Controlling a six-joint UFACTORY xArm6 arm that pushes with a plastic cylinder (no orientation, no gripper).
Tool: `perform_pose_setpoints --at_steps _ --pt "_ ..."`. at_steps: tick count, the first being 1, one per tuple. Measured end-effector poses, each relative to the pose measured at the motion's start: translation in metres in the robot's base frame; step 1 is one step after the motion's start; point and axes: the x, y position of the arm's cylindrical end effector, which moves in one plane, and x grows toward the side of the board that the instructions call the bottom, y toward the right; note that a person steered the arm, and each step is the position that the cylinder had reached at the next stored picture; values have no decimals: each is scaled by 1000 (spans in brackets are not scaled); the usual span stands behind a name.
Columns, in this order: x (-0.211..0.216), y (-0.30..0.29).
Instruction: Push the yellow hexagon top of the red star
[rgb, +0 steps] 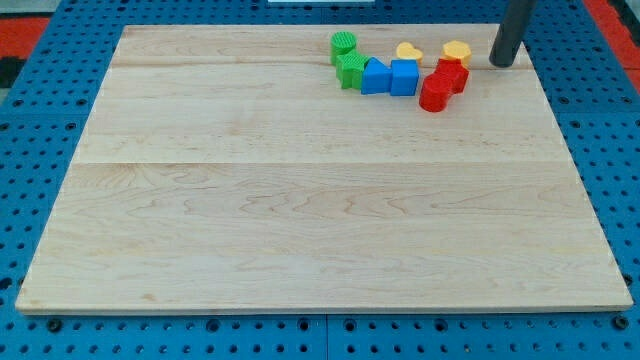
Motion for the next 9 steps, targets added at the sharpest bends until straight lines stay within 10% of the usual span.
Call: perform_pose_setpoints --at_steps 9 --pt "-51 -33"
